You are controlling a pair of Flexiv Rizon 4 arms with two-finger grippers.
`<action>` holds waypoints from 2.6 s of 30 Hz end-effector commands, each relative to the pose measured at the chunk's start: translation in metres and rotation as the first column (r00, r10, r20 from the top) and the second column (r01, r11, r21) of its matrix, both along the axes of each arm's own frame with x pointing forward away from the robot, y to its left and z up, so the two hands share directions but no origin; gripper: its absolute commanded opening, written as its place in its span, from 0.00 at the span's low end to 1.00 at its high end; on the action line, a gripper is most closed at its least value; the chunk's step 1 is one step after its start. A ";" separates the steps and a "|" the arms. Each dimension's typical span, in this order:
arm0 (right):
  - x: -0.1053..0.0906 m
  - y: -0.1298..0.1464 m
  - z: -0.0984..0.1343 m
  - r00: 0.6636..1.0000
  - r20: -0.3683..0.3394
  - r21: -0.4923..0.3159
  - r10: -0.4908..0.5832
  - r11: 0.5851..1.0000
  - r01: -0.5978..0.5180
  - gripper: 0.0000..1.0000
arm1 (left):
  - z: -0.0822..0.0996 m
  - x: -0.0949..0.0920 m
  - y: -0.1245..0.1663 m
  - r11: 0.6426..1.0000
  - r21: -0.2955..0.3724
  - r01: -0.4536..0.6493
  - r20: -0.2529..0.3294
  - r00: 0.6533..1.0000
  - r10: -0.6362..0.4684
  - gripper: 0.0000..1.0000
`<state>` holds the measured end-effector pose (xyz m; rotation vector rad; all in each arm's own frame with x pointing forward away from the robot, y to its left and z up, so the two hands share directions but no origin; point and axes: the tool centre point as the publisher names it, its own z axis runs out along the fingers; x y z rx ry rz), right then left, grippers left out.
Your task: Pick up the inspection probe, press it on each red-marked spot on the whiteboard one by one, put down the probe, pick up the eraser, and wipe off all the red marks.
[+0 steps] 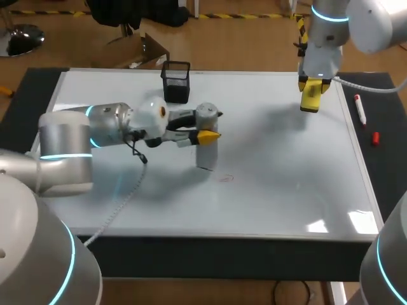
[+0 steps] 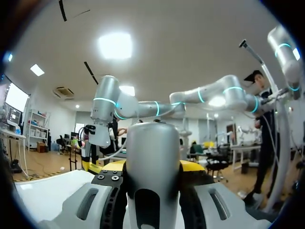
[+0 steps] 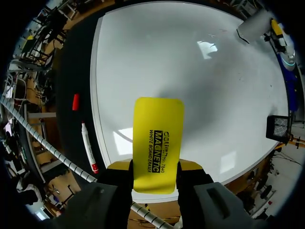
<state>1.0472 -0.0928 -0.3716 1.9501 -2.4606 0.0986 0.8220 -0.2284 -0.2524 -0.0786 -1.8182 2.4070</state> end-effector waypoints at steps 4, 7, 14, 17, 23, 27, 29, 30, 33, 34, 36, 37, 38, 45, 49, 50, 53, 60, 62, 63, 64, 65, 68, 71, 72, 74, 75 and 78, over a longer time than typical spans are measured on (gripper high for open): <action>0.000 -0.001 0.001 1.000 -0.001 -0.002 0.002 1.000 -0.002 0.00 | -0.009 -0.006 -0.023 1.000 -0.007 0.020 -0.012 1.000 -0.020 0.00; 0.000 -0.001 0.001 1.000 -0.001 -0.002 0.002 1.000 -0.002 0.00 | -0.013 -0.011 -0.029 1.000 -0.002 0.031 -0.019 0.999 -0.031 0.00; 0.000 -0.001 0.001 1.000 -0.001 -0.002 0.002 1.000 -0.002 0.00 | -0.020 -0.017 -0.035 0.999 0.025 0.036 -0.016 0.999 -0.036 0.00; 0.000 -0.001 0.001 1.000 -0.001 -0.002 0.002 1.000 -0.002 0.00 | -0.025 -0.019 -0.036 0.998 0.042 0.036 -0.015 0.999 -0.035 0.00; 0.000 -0.001 0.001 1.000 -0.001 -0.002 0.002 1.000 -0.002 0.00 | -0.032 -0.021 -0.036 0.996 0.084 0.020 -0.002 1.000 -0.020 0.00; 0.000 -0.001 0.001 1.000 -0.001 -0.002 0.002 1.000 -0.002 0.00 | -0.036 -0.020 -0.033 0.994 0.106 0.012 0.009 1.000 -0.013 0.00; 0.000 -0.001 0.001 1.000 -0.001 -0.002 0.002 1.000 -0.002 0.00 | -0.038 -0.020 -0.030 0.992 0.127 0.005 0.019 1.000 -0.007 0.00; 0.000 -0.001 0.001 1.000 -0.001 -0.002 0.002 1.000 -0.002 0.00 | -0.039 -0.020 -0.029 0.992 0.128 0.005 0.018 1.000 -0.008 0.00; 0.000 -0.001 0.001 1.000 -0.001 -0.002 0.002 1.000 -0.002 0.00 | -0.041 -0.019 -0.026 0.989 0.148 -0.003 0.027 1.000 -0.001 0.00; 0.000 -0.001 0.001 1.000 -0.001 -0.002 0.002 1.000 -0.002 0.00 | -0.042 -0.019 -0.025 0.989 0.151 -0.004 0.027 1.000 0.000 0.00; 0.000 -0.001 0.001 1.000 -0.001 -0.002 0.002 1.000 -0.002 0.00 | -0.042 -0.019 -0.023 0.987 0.162 -0.007 0.034 0.999 0.002 0.00; 0.000 -0.001 0.001 1.000 -0.001 -0.002 0.002 1.000 -0.002 0.00 | -0.042 -0.019 -0.023 0.987 0.162 -0.007 0.034 0.999 0.002 0.00; 0.000 -0.001 0.001 1.000 -0.001 -0.002 0.002 1.000 -0.002 0.00 | -0.042 -0.019 -0.022 0.986 0.164 -0.008 0.034 0.999 0.003 0.00; 0.000 -0.001 0.001 1.000 -0.001 -0.002 0.002 1.000 -0.002 0.00 | -0.042 -0.019 -0.022 0.986 0.168 -0.007 0.038 0.999 0.000 0.00; 0.000 -0.001 0.001 1.000 -0.001 -0.002 0.002 1.000 -0.002 0.00 | -0.042 -0.019 -0.021 0.986 0.168 -0.007 0.040 0.999 0.000 0.00; 0.000 -0.001 0.001 1.000 -0.001 -0.002 0.002 1.000 -0.002 0.00 | -0.042 -0.019 -0.021 0.986 0.168 -0.007 0.041 0.999 0.000 0.00; 0.000 -0.001 0.001 1.000 -0.001 -0.002 0.002 1.000 -0.002 0.00 | -0.037 -0.019 -0.020 0.987 0.159 -0.009 0.044 0.999 0.002 0.00; 0.000 -0.001 0.001 1.000 -0.001 -0.002 0.002 1.000 -0.002 0.00 | -0.019 -0.015 -0.018 0.989 0.143 -0.024 0.042 0.999 0.019 0.00; 0.000 -0.001 0.001 1.000 -0.001 -0.002 0.002 1.000 -0.002 0.00 | -0.014 -0.014 -0.017 0.990 0.138 -0.028 0.043 0.999 0.022 0.00; 0.000 -0.001 0.001 1.000 -0.001 -0.002 0.002 1.000 -0.002 0.00 | -0.012 -0.014 -0.016 0.990 0.137 -0.029 0.045 0.999 0.023 0.00; 0.000 -0.001 0.001 1.000 -0.001 -0.002 0.002 1.000 -0.002 0.00 | -0.010 -0.014 -0.016 0.991 0.132 -0.031 0.048 0.999 0.025 0.00; 0.000 -0.001 0.001 1.000 -0.001 -0.002 0.002 1.000 -0.002 0.00 | -0.008 -0.013 -0.014 0.991 0.127 -0.033 0.048 0.999 0.027 0.00; 0.000 -0.001 0.001 1.000 -0.001 -0.002 0.002 1.000 -0.002 0.00 | -0.001 -0.008 -0.008 0.994 0.102 -0.045 0.037 0.998 0.042 0.00; 0.000 -0.001 0.001 1.000 -0.001 -0.002 0.002 1.000 -0.002 0.00 | 0.006 0.000 0.004 0.993 0.092 -0.069 0.046 0.997 0.065 0.00; 0.000 -0.001 0.001 1.000 -0.001 -0.002 0.002 1.000 -0.002 0.00 | 0.008 0.002 0.007 0.993 0.093 -0.077 0.053 0.996 0.072 0.00; 0.000 -0.001 0.001 1.000 -0.001 -0.002 0.002 1.000 -0.002 0.00 | 0.014 0.010 0.019 0.991 0.087 -0.103 0.055 0.994 0.099 0.00; 0.000 -0.001 0.001 1.000 -0.001 -0.002 0.002 1.000 -0.002 0.00 | 0.015 0.014 0.026 0.989 0.090 -0.121 0.061 0.991 0.115 0.00; 0.000 -0.001 0.001 1.000 -0.001 -0.002 0.002 1.000 -0.002 0.00 | 0.021 0.026 0.046 0.982 0.082 -0.167 0.063 0.985 0.163 0.00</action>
